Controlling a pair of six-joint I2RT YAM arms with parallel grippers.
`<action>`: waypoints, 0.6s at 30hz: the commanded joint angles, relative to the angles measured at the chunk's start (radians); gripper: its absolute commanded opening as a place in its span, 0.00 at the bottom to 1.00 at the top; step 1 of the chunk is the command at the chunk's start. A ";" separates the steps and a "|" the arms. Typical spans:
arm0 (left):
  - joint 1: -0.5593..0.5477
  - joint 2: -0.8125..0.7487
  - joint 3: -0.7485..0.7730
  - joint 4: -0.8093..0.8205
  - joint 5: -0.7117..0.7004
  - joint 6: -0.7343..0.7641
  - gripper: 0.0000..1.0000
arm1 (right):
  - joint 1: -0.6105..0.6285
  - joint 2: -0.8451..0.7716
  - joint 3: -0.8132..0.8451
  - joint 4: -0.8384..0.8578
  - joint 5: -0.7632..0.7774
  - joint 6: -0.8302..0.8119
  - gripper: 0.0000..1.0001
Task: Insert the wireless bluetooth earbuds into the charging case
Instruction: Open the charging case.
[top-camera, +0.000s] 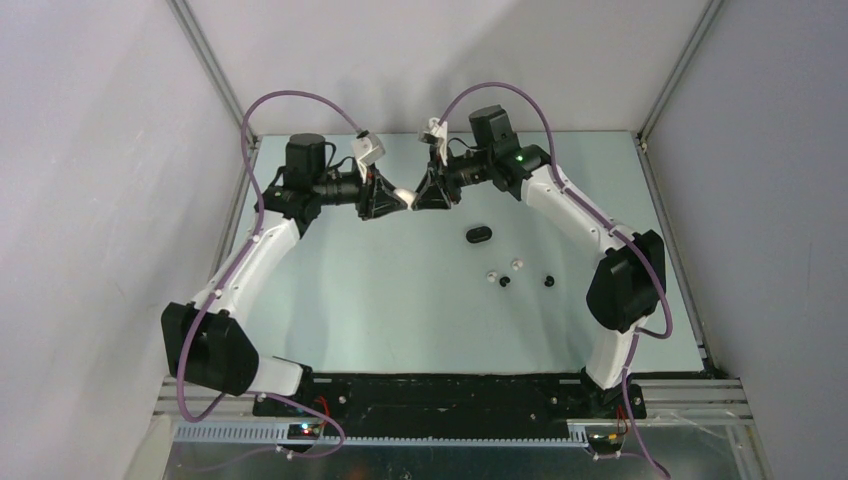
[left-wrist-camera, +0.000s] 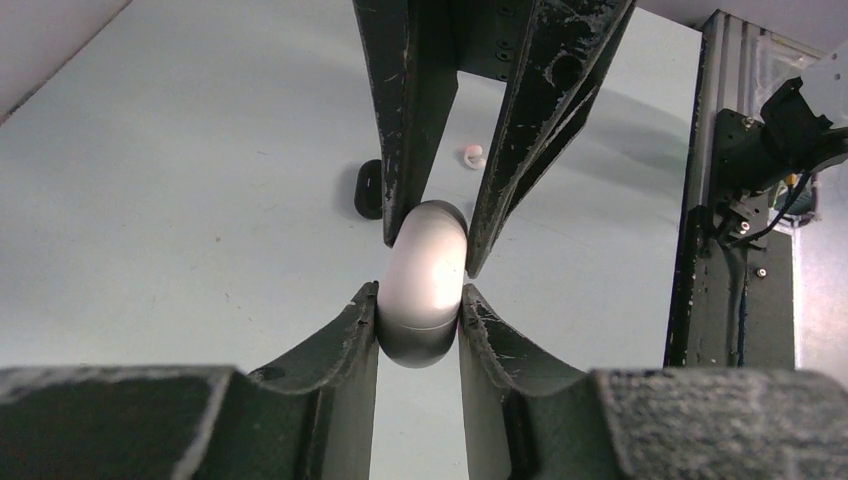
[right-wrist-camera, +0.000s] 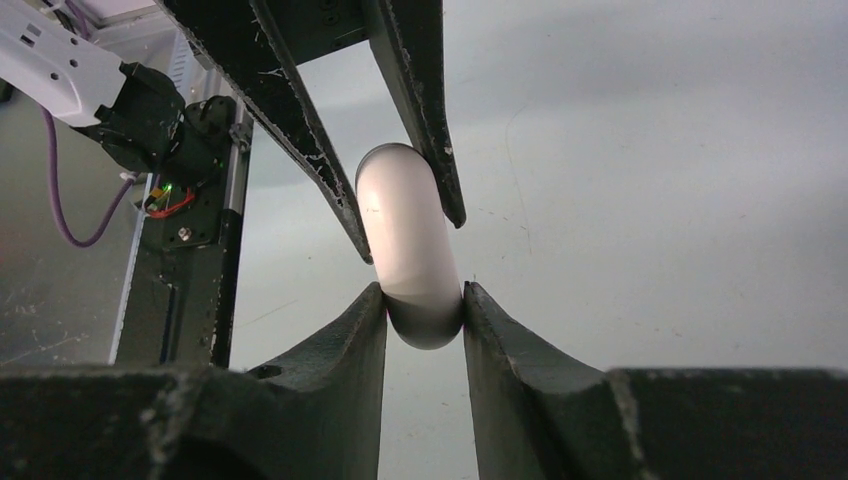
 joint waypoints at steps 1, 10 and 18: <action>0.001 -0.004 0.035 0.004 0.035 0.018 0.01 | -0.005 -0.017 0.005 0.082 0.063 0.039 0.40; 0.000 0.003 0.037 0.005 0.056 0.020 0.00 | -0.063 0.008 0.062 0.142 0.176 0.109 0.51; 0.000 0.010 0.040 0.005 0.057 0.016 0.00 | -0.055 0.004 0.058 0.139 0.118 0.117 0.52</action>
